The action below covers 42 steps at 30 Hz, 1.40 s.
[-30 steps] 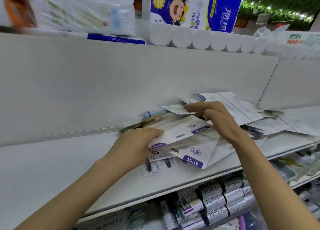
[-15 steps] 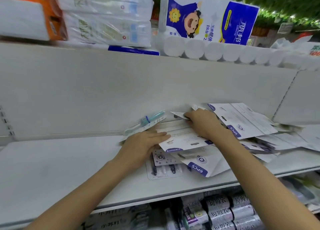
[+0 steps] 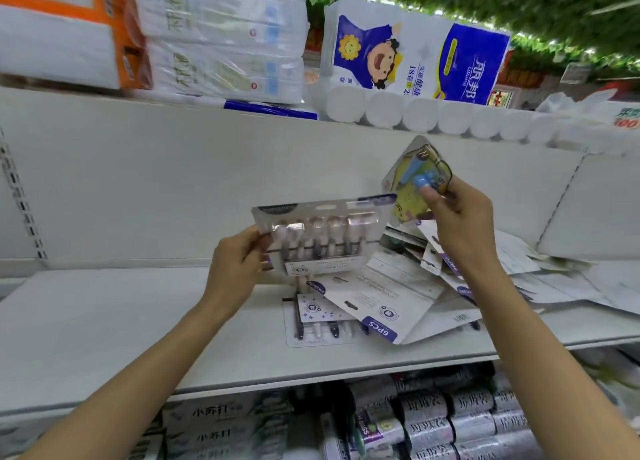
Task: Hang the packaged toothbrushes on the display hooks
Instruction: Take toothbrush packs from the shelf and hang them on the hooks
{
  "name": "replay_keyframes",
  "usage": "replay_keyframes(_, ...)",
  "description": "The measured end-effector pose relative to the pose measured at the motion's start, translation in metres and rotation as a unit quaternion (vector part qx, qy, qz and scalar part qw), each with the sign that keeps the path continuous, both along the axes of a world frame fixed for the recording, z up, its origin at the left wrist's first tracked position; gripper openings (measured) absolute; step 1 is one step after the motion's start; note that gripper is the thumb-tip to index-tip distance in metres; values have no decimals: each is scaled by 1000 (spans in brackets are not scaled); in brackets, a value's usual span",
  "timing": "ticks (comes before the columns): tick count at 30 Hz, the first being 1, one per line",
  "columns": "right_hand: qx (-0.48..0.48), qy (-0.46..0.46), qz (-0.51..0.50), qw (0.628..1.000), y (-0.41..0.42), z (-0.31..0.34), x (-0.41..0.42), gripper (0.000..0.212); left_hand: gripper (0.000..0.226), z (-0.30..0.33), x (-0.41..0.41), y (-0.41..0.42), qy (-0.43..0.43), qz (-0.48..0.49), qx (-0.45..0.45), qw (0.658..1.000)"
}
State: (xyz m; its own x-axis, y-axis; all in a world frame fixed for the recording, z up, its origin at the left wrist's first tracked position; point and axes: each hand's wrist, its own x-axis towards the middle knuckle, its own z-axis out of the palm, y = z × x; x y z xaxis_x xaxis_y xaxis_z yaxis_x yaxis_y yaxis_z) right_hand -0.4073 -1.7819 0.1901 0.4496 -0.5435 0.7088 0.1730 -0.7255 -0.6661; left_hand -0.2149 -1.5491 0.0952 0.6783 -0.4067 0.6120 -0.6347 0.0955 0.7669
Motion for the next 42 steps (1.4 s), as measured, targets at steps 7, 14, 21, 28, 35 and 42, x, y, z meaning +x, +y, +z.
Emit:
replay_keyframes(7,12,-64,-53,996,3,-2,-33,22,19,23,-28,-12,71,-21,-81,994)
replay_keyframes(14,148,-154,-21,977,7,-15,-55,9,19,46,-57,-12,159,-25,-126,979)
replay_keyframes(21,342,-250,82,902,21,-17,-61,17,23,14,-84,14,272,-92,-49,957)
replay_keyframes(28,347,-118,157,917,52,-47,-40,15,23,-6,-91,49,314,-51,-63,946)
replay_keyframes(35,266,96,243,928,78,-82,-26,41,17,-15,-97,109,320,59,-99,940)
replay_keyframes(42,183,239,343,890,125,-102,2,46,18,-23,-115,171,290,168,-111,935)
